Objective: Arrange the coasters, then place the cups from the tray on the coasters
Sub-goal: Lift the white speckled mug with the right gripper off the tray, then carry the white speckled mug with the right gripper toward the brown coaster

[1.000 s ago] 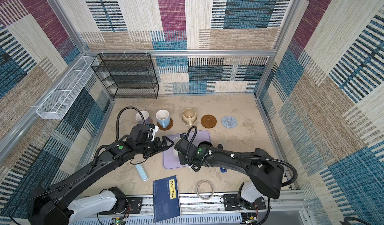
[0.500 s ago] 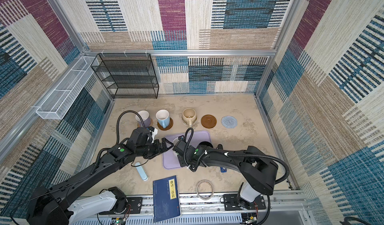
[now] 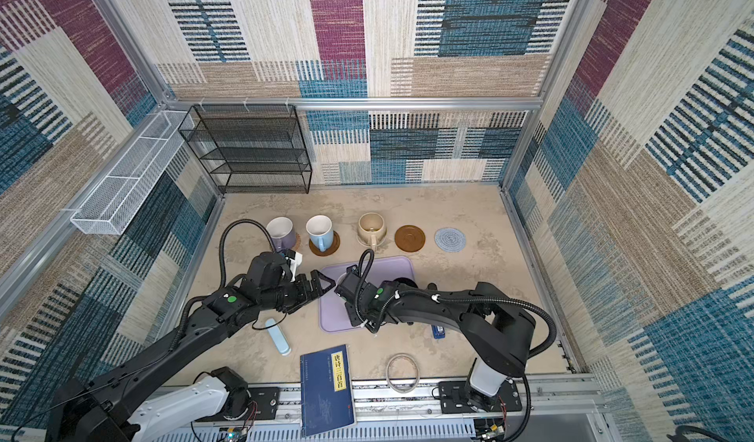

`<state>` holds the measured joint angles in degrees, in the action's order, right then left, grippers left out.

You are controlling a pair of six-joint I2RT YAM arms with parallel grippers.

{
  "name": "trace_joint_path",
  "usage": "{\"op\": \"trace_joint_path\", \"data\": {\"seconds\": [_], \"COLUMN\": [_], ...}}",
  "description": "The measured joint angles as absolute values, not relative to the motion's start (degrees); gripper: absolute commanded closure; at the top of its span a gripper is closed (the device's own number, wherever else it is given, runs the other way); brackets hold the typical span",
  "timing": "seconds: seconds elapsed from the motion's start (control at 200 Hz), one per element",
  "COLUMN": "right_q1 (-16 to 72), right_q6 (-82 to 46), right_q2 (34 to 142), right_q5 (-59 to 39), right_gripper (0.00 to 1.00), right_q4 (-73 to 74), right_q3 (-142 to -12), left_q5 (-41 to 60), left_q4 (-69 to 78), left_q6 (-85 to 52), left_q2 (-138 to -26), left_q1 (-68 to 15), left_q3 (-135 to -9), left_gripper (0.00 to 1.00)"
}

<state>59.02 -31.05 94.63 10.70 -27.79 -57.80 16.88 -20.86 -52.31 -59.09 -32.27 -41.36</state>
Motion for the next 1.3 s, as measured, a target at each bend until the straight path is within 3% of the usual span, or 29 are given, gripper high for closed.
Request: {"op": "trace_joint_path", "data": {"seconds": [0.321, 0.451, 0.566, 1.297], "right_q1": [59.0, 59.0, 59.0, 56.9], "right_q6": [-31.3, -30.9, -30.2, -23.0], "right_q2": [97.3, 97.3, 97.4, 94.4], "right_q5": [11.4, 12.3, 12.4, 15.1], "right_gripper": [0.74, 0.91, 0.98, 1.0], "right_q4": [-28.6, -28.7, -29.0, -31.6], "right_q3": [-60.0, -60.3, -60.8, -63.9], "left_q5": [16.9, 16.9, 16.8, 16.9], "left_q4": [-20.9, -21.1, -21.3, -19.3], "left_q6": [-52.3, -52.3, -52.3, -52.6], "left_q2": [-58.7, -58.2, -57.8, -56.7], "left_q1": [-31.9, -31.6, -31.5, -31.0], "left_q3": [-41.0, -41.0, -41.0, -41.0], "left_gripper": [0.01, 0.01, 0.01, 0.01]}}
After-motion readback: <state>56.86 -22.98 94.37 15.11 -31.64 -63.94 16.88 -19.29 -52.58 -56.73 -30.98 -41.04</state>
